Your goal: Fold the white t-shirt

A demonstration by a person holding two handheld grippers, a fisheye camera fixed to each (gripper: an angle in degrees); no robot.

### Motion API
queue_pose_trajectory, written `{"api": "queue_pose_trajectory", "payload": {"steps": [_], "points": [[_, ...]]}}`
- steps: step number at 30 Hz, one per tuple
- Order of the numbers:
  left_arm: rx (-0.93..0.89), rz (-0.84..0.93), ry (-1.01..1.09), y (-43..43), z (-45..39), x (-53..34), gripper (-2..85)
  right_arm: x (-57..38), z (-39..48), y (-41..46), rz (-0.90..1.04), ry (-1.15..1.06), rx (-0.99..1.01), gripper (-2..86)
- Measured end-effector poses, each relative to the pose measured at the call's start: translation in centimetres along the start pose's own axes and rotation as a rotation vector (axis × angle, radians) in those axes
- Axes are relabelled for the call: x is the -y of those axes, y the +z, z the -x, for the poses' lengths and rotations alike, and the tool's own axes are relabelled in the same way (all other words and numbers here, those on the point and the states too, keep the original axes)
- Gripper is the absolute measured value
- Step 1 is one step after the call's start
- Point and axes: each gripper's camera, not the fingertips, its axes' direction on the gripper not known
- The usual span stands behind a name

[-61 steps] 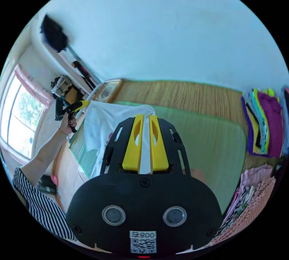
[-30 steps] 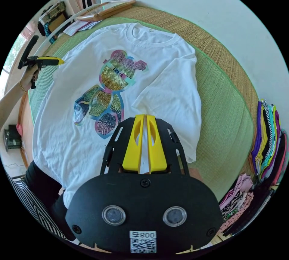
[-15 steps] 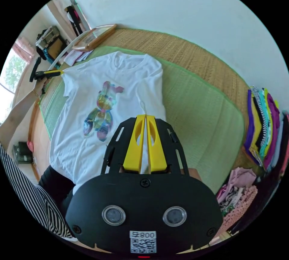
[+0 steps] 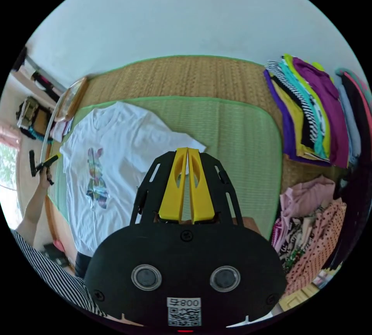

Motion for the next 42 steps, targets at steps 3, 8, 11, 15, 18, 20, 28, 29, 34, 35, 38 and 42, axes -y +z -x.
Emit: {"api": "queue_pose_trajectory", "payload": {"steps": [3,8,11,15,18,20,28,29,34,35,38,42], "points": [[0.033,0.043,0.029,1.5,-0.5,-0.1,0.1,-1.7,3.9,3.1,0.028,-0.09,0.025,-0.4],[0.082,0.059,0.01,2.7,0.3,-0.5,0.1,-5.2,7.2,7.1,0.084,-0.166,0.028,-0.5],[0.062,0.042,0.0,3.0,1.1,-1.1,0.1,-7.3,8.0,8.4,0.104,-0.209,-0.055,-0.4],[0.032,0.032,-0.025,3.2,2.3,-2.0,0.1,-9.0,7.7,8.8,0.113,-0.179,-0.039,-0.1],[0.023,0.034,-0.021,3.4,3.0,-2.8,0.1,-11.5,7.7,8.2,0.174,-0.147,0.003,0.0],[0.014,0.032,-0.025,3.6,3.5,-3.2,0.1,-14.5,7.8,7.6,0.194,-0.135,0.009,0.1],[0.024,-0.012,-0.015,3.8,4.7,-4.4,0.1,-14.3,8.1,5.6,0.052,-0.085,0.048,0.1],[0.027,-0.016,-0.018,3.8,4.8,-4.5,0.1,-13.2,8.4,5.9,0.034,-0.085,0.033,0.1],[0.042,0.015,-0.044,5.7,6.4,-5.7,0.1,-9.8,8.6,9.4,0.039,-0.044,-0.049,0.1],[0.035,0.016,-0.051,5.8,6.5,-5.7,0.1,-9.5,8.5,10.8,0.082,-0.034,-0.058,0.1],[0.008,-0.056,-0.027,5.6,6.4,-5.8,0.1,-10.3,9.2,11.2,0.046,-0.048,-0.09,0.2],[-0.031,-0.094,0.023,6.8,5.7,-4.2,0.1,-11.6,10.3,11.1,0.058,-0.089,-0.124,0.2]]}}
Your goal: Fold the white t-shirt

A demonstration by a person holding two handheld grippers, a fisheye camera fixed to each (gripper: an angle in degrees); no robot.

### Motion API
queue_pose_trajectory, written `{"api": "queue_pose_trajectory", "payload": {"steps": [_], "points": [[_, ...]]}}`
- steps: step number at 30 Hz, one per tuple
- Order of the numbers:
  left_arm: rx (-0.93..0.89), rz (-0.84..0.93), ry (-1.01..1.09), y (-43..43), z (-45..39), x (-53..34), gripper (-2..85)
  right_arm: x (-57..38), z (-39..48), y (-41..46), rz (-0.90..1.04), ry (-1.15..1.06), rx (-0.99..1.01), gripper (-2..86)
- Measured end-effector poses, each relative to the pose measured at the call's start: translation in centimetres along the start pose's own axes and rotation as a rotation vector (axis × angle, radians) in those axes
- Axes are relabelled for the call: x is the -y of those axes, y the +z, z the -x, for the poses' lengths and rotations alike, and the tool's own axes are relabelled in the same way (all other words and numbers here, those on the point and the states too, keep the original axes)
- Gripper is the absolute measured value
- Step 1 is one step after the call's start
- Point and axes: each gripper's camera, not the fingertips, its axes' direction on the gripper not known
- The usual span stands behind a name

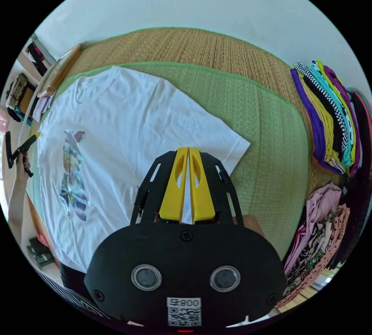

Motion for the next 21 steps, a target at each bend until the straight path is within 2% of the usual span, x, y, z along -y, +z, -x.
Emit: {"api": "queue_pose_trajectory", "payload": {"steps": [7,12,16,21], "points": [[0.052,0.02,0.047,4.5,-0.7,2.8,0.2,1.5,4.1,-2.1,-0.156,-0.073,0.103,0.1],[0.056,0.039,0.022,7.6,-0.2,3.7,0.1,4.9,5.7,2.2,-0.071,-0.071,0.093,0.0],[0.05,0.036,0.01,9.1,0.5,4.1,0.1,5.6,3.8,2.5,-0.099,-0.032,0.142,0.0],[0.006,0.002,0.009,9.2,0.8,2.1,0.1,3.4,3.1,1.2,-0.142,-0.026,0.075,0.1]]}}
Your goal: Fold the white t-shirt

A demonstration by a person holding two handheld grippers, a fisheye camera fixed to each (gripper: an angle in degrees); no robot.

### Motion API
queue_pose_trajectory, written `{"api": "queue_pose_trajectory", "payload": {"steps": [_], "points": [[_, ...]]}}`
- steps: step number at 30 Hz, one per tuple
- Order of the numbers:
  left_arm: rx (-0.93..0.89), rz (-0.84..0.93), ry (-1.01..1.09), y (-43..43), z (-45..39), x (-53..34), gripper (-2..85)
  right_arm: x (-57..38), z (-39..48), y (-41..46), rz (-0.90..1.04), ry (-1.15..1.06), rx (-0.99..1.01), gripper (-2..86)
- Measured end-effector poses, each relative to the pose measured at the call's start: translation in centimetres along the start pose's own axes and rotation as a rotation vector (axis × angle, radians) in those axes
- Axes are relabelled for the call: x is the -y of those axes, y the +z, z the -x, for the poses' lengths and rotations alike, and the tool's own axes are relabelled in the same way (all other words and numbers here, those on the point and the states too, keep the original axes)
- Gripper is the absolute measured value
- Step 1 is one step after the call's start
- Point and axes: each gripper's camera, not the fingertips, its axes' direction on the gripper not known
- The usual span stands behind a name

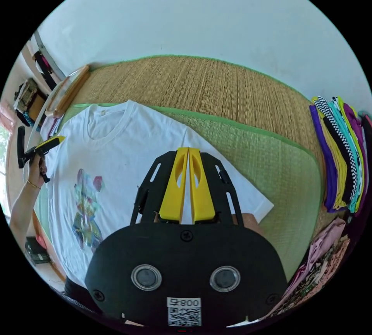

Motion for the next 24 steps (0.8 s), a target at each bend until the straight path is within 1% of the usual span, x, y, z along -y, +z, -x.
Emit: {"api": "queue_pose_trajectory", "payload": {"steps": [3,6,8,11,12,13,14,15,16,17,19,24], "points": [[-0.121,-0.014,0.031,-1.0,-0.1,-3.6,0.1,-4.0,0.6,-2.7,-0.048,-0.059,0.062,0.1],[-0.182,0.044,0.075,-1.9,-0.7,-8.7,0.1,-10.4,2.1,-5.7,-0.047,-0.143,0.119,0.1],[-0.193,0.088,0.078,-2.1,-0.9,-12.0,0.1,-16.1,3.3,-7.4,0.015,-0.19,0.175,0.1],[-0.182,0.146,0.041,-2.0,-0.8,-16.3,0.1,-22.3,4.2,-8.3,0.093,-0.165,0.247,0.1],[-0.147,0.188,0.046,-1.4,-0.8,-17.5,0.1,-23.3,4.4,-8.1,0.12,-0.167,0.252,0.1],[-0.112,0.197,0.036,-1.1,-0.7,-18.4,0.1,-25.1,4.9,-7.5,0.175,-0.167,0.221,0.1],[-0.123,0.182,0.016,-1.2,-0.6,-18.8,0.1,-26.5,5.0,-6.4,0.226,-0.142,0.186,0.1],[-0.126,0.192,-0.014,-1.3,-0.4,-19.2,0.1,-27.1,4.8,-6.0,0.235,-0.128,0.19,0.0],[-0.102,0.196,-0.015,-1.6,-0.5,-19.5,0.1,-27.7,4.0,-6.4,0.199,-0.083,0.226,0.0],[-0.089,0.189,-0.023,-1.9,-0.6,-19.7,0.1,-27.8,3.1,-6.4,0.227,-0.036,0.26,0.0],[-0.145,0.159,-0.049,-3.1,-0.8,-20.8,0.1,-28.0,2.5,-7.1,0.213,-0.002,0.279,0.0],[-0.197,0.21,-0.121,-3.6,-1.2,-25.2,0.1,-30.4,3.2,-10.0,0.201,-0.011,0.302,0.0]]}}
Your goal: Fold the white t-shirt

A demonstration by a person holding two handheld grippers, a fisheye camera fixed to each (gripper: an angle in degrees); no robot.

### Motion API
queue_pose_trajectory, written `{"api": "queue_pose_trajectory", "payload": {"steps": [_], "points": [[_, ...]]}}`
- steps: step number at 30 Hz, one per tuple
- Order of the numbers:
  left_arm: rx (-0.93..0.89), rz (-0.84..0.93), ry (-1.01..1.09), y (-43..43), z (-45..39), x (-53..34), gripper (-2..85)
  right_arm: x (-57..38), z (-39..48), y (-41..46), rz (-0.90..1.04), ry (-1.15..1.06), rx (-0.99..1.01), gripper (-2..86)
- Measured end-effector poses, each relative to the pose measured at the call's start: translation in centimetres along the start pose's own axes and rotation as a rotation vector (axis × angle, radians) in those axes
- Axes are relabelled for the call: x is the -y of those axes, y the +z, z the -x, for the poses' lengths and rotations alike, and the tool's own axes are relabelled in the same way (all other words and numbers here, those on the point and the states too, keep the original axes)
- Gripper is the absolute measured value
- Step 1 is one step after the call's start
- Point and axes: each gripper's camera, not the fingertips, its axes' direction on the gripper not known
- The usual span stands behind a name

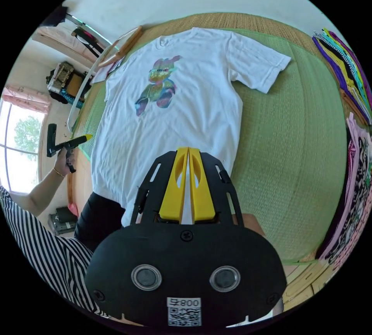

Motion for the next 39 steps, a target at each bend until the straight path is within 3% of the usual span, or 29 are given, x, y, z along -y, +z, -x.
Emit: {"api": "queue_pose_trajectory", "payload": {"steps": [5,21,26,30,39], "points": [[0.03,0.104,-0.032,2.7,0.0,-3.3,0.1,-5.8,0.1,2.0,0.096,0.034,0.015,0.1],[0.151,0.126,-0.026,6.2,-2.5,-3.0,0.1,-13.2,-1.5,3.0,0.142,0.08,0.061,0.1],[0.103,0.056,0.016,7.2,-4.6,-0.7,0.1,-13.2,-2.3,1.4,0.072,0.07,0.064,0.1],[0.147,0.159,-0.001,10.8,-5.1,1.0,0.1,-13.3,-3.3,2.9,0.107,0.089,0.054,0.1],[0.003,0.036,0.041,13.3,-8.3,4.8,0.7,-14.4,-6.1,1.9,-0.061,0.182,0.126,0.8]]}}
